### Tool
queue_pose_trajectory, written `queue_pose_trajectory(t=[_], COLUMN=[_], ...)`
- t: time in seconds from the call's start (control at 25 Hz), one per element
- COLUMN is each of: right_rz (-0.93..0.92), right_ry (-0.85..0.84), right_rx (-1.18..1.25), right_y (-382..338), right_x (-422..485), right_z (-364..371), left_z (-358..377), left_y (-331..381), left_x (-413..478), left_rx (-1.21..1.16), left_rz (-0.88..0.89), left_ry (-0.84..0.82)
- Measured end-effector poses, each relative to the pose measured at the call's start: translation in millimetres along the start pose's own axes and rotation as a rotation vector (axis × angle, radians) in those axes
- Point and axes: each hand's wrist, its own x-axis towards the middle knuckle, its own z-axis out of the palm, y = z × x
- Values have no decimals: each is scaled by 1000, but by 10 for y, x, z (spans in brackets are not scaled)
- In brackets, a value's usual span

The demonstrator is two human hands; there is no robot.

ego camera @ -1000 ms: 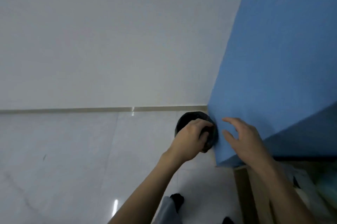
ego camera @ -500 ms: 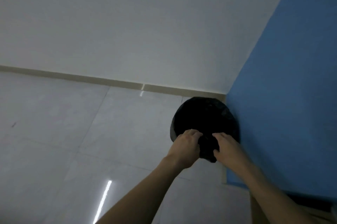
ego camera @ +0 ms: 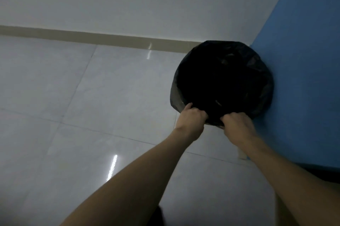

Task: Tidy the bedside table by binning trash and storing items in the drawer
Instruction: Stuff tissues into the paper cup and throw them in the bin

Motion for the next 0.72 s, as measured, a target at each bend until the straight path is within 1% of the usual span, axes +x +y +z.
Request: queue_pose_trajectory(t=[0.08, 0.2, 0.4, 0.48, 0.6, 0.72], right_rz=[10, -2, 6, 6, -18, 1], right_ry=[2, -50, -147, -214, -282, -346], right_rx=[8, 45, 200, 242, 291, 384], right_y=[-57, -220, -581, -682, -843, -958], right_x=[-100, -399, -1123, -1422, -1887, -2401], right_z=[-3, 49, 304, 470, 685, 812], left_z=[31, 107, 329, 430, 585, 696], left_y=[27, 115, 287, 390, 571, 827], left_x=[-72, -370, -1162, -1501, -2001, -2550], left_rx=[3, 12, -1, -14, -67, -124], left_rz=[-9, -4, 2, 3, -14, -27], left_ry=[21, -15, -115, -179, -259, -322])
